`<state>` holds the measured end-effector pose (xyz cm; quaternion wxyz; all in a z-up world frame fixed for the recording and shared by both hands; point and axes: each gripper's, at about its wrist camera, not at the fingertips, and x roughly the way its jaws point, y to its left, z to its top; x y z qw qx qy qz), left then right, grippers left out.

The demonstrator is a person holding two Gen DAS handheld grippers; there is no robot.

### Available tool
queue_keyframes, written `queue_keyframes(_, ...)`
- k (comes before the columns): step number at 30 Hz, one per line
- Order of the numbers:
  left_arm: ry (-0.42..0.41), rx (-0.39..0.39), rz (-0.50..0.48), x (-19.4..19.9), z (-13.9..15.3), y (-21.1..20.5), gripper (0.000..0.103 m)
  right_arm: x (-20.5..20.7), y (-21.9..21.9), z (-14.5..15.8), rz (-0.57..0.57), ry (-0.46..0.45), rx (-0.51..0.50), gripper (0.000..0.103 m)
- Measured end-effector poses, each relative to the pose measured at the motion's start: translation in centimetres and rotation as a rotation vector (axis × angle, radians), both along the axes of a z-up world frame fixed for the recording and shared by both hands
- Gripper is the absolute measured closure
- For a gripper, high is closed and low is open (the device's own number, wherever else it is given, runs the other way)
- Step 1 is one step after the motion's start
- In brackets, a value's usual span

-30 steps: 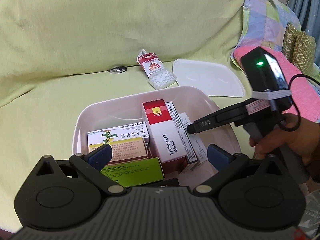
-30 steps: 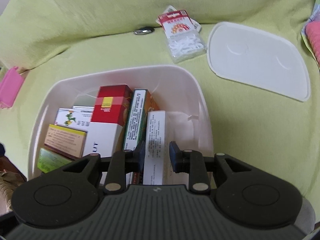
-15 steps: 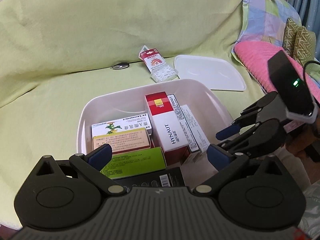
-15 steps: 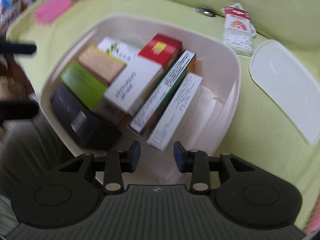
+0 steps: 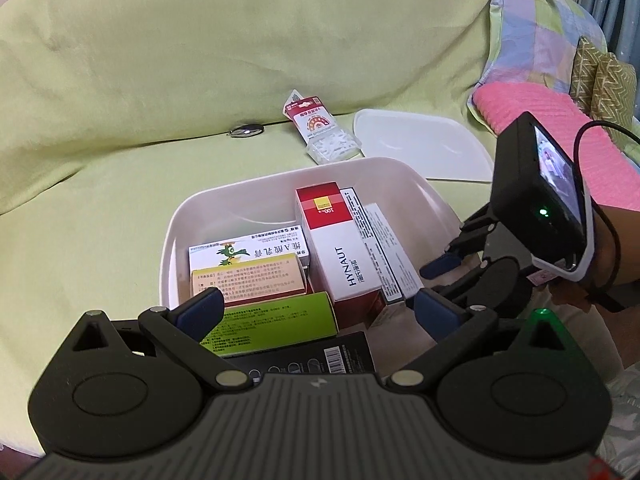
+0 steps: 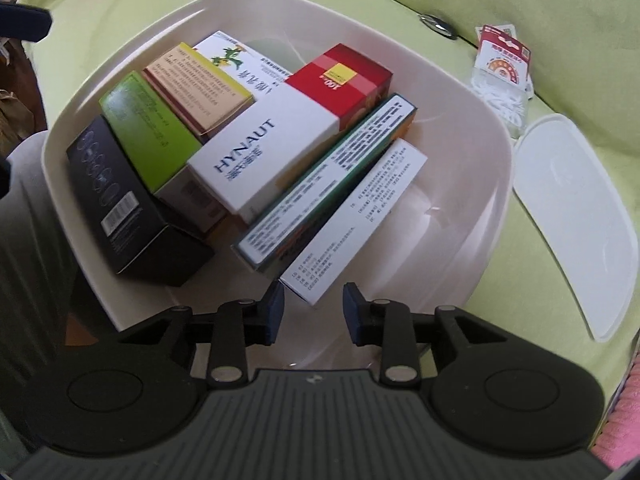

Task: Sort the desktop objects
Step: 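Raise the right gripper up out of the bin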

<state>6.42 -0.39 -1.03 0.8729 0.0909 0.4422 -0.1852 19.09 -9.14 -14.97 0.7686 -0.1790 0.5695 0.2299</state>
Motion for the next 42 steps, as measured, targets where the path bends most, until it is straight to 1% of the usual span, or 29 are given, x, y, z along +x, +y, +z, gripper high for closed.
queue_keyframes(4, 0.007, 0.001, -0.006, 0.1, -0.2, -0.3, 0.001, 0.7, -0.3, 0.1, -0.018, -0.017, 0.019, 0.075)
queue_keyframes(7, 0.011, 0.0, -0.006, 0.3, -0.3, -0.4, 0.001, 1.1, -0.1, 0.1, -0.01, -0.023, 0.038, 0.075)
queue_keyframes(11, 0.014, 0.002, -0.008, 0.5, -0.4, -0.6, 0.001, 1.2, 0.4, -0.2, 0.009, -0.024, 0.017, 0.075)
queue_keyframes(15, 0.018, 0.002, -0.006, 0.6, -0.5, -0.5, 0.001, 0.6, 0.4, 0.1, 0.018, -0.026, 0.026, 0.075)
queue_keyframes(19, 0.023, 0.0, -0.006, 0.9, -0.7, -0.5, 0.001, -0.1, 0.6, 0.1, 0.052, -0.044, -0.005, 0.075)
queue_keyframes(21, 0.024, 0.0, -0.007, 0.9, -0.7, -0.6, 0.001, -0.2, 0.7, 0.0, 0.061, -0.058, -0.02, 0.08)
queue_keyframes(23, 0.024, 0.001, -0.008, 0.9, -0.8, -0.7, 0.001, 0.0, 0.9, -0.1, 0.055, -0.076, -0.029, 0.081)
queue_keyframes(32, 0.023, 0.002, -0.008, 0.8, -0.7, -1.0, 0.001, 0.0, 0.8, -0.1, 0.035, -0.085, -0.004, 0.082)
queue_keyframes(36, 0.025, 0.008, -0.005, 0.8, -0.8, -1.0, 0.001, 0.0, 0.0, 0.4, -0.006, -0.09, 0.03, 0.081)
queue_keyframes(38, 0.016, 0.011, 0.004, 0.7, -0.7, -1.0, 0.001, -0.3, -0.6, 1.4, -0.038, -0.103, 0.086, 0.08)
queue_keyframes(42, 0.001, 0.017, 0.019, 0.7, -0.3, -0.9, 0.001, -1.1, -3.0, 3.9, -0.15, -0.141, 0.235, 0.064)
